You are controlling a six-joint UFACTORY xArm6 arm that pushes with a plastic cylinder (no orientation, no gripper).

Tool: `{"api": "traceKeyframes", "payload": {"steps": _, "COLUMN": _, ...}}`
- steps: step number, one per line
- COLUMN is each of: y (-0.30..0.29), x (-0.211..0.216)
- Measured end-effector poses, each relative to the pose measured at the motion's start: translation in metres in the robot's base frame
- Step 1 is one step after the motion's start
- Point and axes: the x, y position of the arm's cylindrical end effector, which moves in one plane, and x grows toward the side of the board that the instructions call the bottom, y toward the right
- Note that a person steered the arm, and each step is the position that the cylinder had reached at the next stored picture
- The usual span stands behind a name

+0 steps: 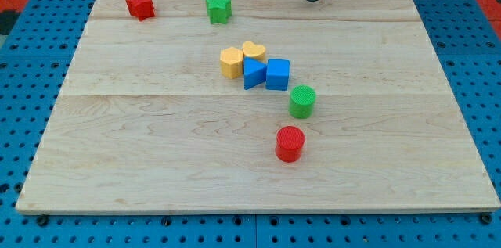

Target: Push the red circle closer to the green circle

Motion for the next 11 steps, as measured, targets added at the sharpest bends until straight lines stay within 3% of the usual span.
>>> {"api": "traceKeyframes", "payload": {"steps": 4, "y": 0.002, "x": 0.032}}
{"api": "traceKeyframes", "payload": {"steps": 5, "y": 0.002, "x": 0.061}}
{"api": "traceKeyframes", "payload": {"steps": 6, "y": 0.014, "x": 0.112}}
{"api": "traceKeyframes", "payload": {"steps": 8, "y": 0.026, "x": 0.312}}
{"api": "traceKeyframes", "payload": {"steps": 9, "y": -0.038, "x": 0.371}}
{"api": "traceKeyframes", "payload": {"steps": 10, "y": -0.131, "x": 0.377}}
{"api": "traceKeyframes", "payload": {"steps": 11, "y": -0.09, "x": 0.342}}
